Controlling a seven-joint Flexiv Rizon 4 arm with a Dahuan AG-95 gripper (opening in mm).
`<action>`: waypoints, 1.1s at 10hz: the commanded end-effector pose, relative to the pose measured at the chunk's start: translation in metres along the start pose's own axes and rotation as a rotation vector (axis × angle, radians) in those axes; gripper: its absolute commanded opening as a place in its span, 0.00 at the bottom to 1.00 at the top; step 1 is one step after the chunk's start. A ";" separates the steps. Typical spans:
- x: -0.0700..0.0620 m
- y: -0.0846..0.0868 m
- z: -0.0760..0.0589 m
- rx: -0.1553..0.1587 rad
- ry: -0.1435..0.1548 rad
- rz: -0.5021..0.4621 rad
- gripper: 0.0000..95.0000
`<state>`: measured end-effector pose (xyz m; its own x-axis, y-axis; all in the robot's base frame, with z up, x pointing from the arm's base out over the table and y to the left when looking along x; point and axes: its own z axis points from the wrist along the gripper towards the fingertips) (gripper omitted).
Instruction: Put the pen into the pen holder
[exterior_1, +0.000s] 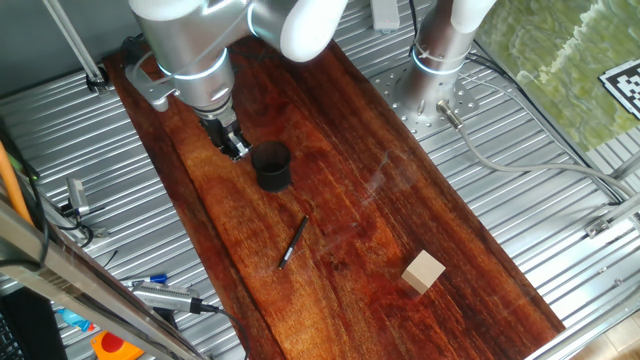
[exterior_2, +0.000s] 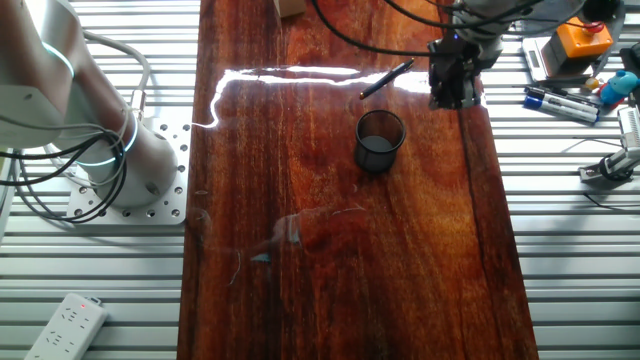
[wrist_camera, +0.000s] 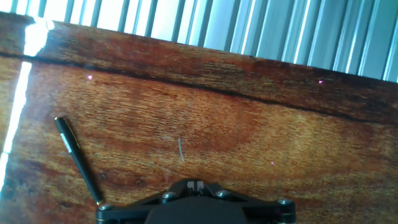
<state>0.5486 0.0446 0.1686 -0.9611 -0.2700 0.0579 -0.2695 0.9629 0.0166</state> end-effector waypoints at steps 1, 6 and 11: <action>0.003 -0.001 0.005 0.001 0.003 0.002 0.00; 0.004 -0.001 0.007 0.003 -0.003 -0.012 0.00; 0.004 -0.001 0.007 -0.019 0.000 -0.084 0.00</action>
<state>0.5455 0.0423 0.1622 -0.9365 -0.3462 0.0559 -0.3444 0.9380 0.0388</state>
